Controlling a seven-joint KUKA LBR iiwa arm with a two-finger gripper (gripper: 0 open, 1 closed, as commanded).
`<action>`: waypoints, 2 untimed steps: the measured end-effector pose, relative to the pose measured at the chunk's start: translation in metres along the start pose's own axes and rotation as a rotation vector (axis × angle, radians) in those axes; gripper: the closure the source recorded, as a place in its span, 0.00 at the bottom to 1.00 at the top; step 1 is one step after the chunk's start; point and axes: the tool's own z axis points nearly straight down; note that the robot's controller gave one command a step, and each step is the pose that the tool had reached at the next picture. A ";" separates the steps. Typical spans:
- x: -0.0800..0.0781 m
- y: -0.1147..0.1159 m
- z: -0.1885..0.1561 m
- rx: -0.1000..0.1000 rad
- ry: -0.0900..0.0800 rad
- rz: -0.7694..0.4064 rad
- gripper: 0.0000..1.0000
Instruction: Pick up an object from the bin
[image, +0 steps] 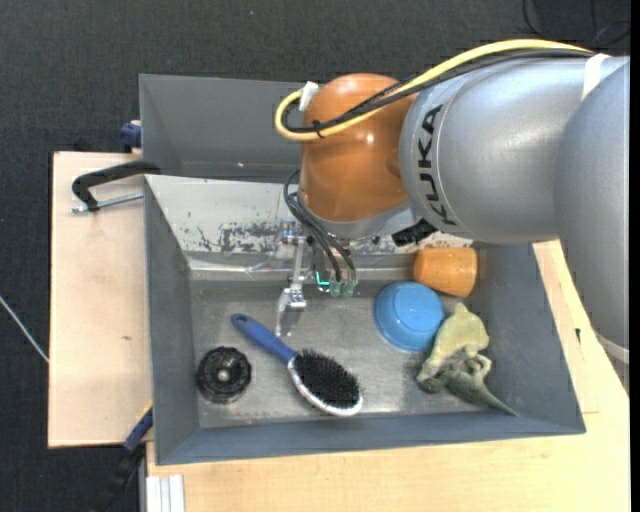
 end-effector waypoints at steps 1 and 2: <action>0.055 -0.035 0.114 -0.004 -0.015 -0.009 0.00; 0.052 -0.036 0.110 -0.004 -0.024 -0.007 1.00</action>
Offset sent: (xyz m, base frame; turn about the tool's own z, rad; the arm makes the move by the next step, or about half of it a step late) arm -0.0573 -0.0372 -0.1144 -0.0085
